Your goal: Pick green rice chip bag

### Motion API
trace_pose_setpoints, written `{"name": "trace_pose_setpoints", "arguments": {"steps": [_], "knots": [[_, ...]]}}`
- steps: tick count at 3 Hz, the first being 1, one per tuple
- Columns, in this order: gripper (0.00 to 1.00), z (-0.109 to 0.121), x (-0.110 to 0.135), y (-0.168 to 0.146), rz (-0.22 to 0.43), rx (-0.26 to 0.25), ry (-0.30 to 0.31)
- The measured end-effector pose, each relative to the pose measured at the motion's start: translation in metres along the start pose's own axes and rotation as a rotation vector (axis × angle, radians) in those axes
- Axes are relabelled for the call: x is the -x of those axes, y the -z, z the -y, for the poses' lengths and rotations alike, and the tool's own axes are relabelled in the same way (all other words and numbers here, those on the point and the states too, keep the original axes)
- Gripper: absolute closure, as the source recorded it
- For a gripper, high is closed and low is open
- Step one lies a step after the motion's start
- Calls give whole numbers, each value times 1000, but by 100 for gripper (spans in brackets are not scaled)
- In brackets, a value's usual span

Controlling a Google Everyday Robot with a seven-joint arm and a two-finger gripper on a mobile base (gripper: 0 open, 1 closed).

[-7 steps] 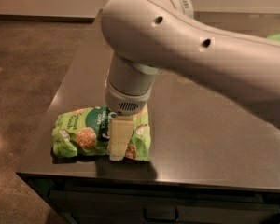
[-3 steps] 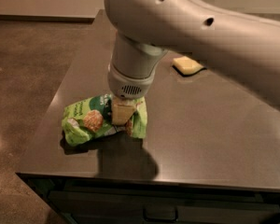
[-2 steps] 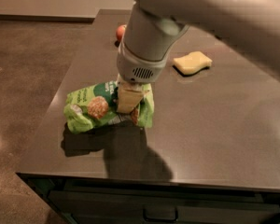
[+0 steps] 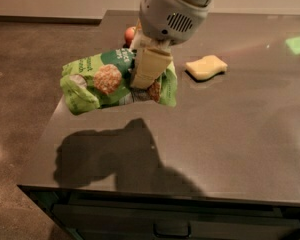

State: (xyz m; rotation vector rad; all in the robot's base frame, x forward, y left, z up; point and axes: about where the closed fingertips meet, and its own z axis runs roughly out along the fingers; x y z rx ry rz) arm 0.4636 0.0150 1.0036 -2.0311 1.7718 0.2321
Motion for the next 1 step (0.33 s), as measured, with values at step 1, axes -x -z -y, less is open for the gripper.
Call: {"name": "trace_pose_setpoints", "arguments": {"steps": [1], "knots": [[100, 0, 1, 3, 2, -4, 2]]}}
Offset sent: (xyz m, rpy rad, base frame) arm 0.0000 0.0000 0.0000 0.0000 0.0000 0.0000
